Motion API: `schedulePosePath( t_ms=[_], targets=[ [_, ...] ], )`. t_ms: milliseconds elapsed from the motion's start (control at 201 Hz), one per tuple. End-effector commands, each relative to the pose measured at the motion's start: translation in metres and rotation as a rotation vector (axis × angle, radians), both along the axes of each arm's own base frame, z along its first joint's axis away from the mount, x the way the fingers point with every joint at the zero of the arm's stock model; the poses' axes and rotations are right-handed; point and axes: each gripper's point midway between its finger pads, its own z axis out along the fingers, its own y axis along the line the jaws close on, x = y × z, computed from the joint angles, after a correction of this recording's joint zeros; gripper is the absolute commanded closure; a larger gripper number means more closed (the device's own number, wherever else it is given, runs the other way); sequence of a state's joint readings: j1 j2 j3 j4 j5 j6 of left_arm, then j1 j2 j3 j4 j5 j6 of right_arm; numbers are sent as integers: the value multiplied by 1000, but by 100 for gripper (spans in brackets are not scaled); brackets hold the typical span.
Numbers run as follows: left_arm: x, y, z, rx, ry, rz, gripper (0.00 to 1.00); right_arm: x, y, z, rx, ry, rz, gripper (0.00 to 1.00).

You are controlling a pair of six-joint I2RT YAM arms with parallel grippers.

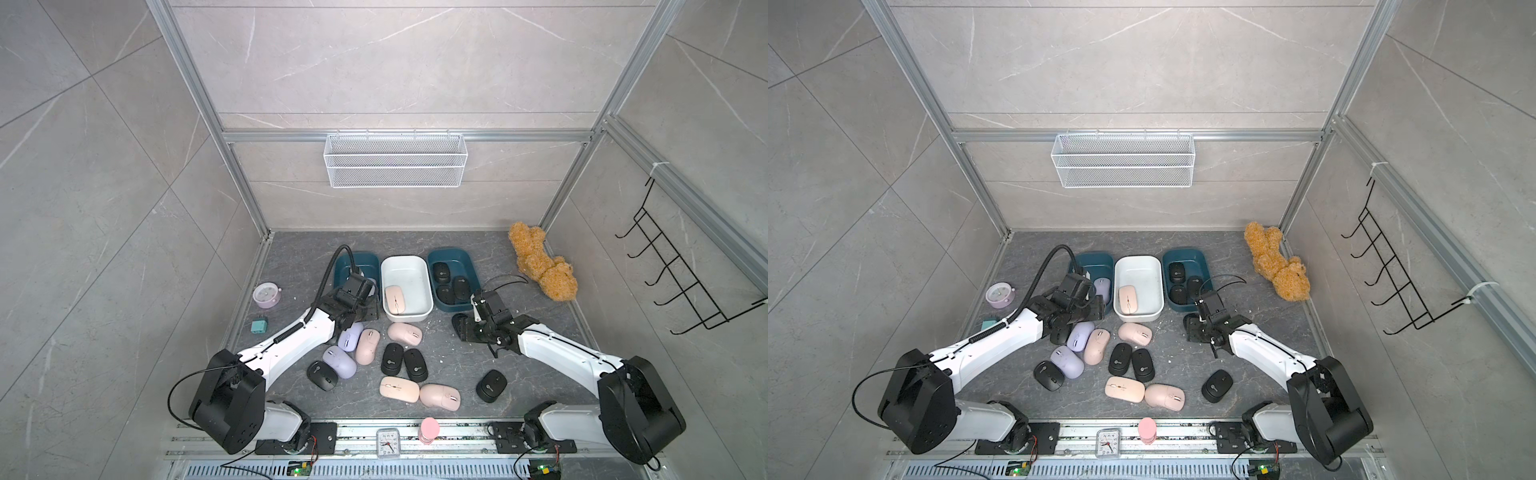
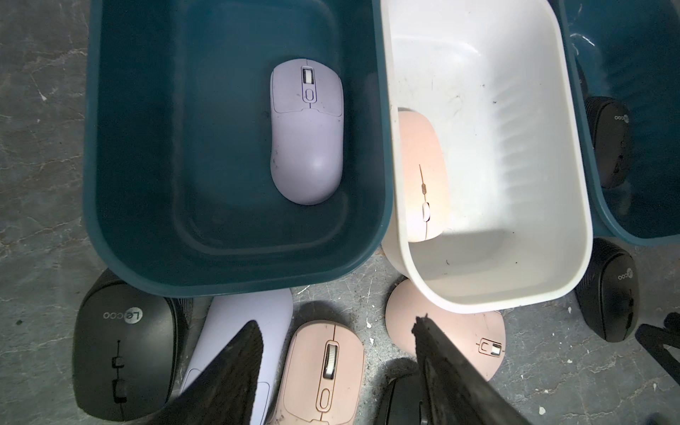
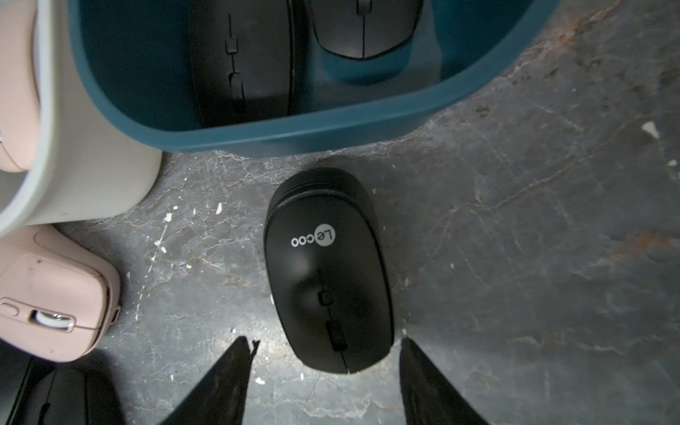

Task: Place the mice by color into the storage box
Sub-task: Pick up the mouse from the center of the board.

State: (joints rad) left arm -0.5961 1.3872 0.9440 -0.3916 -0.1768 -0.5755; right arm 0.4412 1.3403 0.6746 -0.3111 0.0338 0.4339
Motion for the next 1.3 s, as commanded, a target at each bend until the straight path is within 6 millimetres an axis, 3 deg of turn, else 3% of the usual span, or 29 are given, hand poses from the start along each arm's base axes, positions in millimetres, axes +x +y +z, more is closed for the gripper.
schedulePosePath(
  t_ms=[0, 389, 991, 1295],
  targets=[
    [5, -4, 14, -35, -34, 20, 32, 5, 2, -9, -9, -6, 1, 35],
    [2, 3, 15, -30, -46, 42, 32, 18, 2, -17, -50, -12, 11, 35],
    [1, 10, 17, -21, -71, 60, 32, 30, 1, 6, -62, -92, 7, 29],
    [0, 12, 18, -15, -79, 65, 32, 40, 11, -5, -47, -77, 33, 28]
  ],
)
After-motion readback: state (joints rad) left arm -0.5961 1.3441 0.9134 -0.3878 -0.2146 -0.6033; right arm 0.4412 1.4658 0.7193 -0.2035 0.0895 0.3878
